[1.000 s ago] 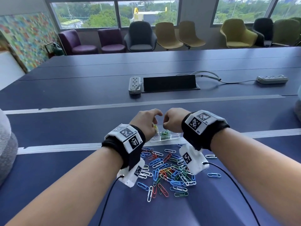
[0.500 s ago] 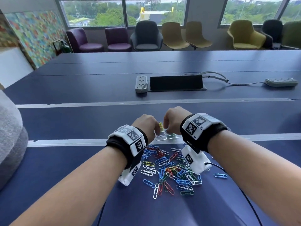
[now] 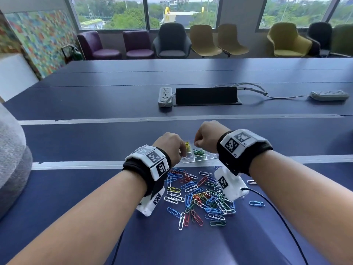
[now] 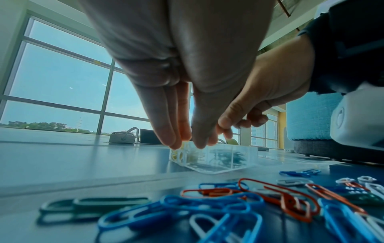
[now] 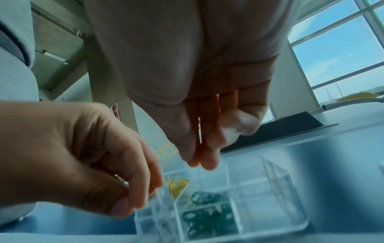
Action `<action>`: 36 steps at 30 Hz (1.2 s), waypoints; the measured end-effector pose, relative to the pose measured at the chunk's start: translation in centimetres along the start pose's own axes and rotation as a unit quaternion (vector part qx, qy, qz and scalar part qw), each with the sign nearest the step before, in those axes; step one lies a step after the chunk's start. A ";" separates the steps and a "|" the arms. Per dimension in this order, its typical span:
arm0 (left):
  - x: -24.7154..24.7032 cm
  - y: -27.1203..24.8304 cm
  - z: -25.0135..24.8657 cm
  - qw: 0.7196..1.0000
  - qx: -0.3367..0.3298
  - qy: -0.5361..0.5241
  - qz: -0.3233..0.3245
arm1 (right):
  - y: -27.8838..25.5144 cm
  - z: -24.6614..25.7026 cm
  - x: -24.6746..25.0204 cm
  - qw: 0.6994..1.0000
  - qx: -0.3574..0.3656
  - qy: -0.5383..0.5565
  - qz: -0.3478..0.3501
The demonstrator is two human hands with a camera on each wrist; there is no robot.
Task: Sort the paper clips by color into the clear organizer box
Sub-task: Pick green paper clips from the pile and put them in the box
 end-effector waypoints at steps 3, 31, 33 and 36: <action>0.2 -0.2 0.0 1.000 -0.005 -0.004 -0.005 | -0.5 -0.2 0.8 1.000 0.002 -0.009 -0.013; -2.4 -4.9 -0.7 0.974 -0.045 0.073 0.208 | -4.8 1.1 -3.4 0.993 0.043 -0.055 0.097; -2.3 -4.9 -0.6 0.976 -0.050 0.070 0.198 | -4.9 1.4 -3.9 0.993 0.036 -0.045 0.102; -2.2 -5.1 -0.7 0.979 -0.059 0.062 0.186 | -5.0 1.8 -4.6 0.993 0.048 -0.054 0.099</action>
Point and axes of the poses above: each hand's wrist, its own y-axis towards the middle knuckle, its own x-axis out of the back of the hand, z = x × y, the point moved 8 cm from there along y, towards the middle knuckle, and after that the axes turned 3 degrees about -x, right-handed, at the moved point
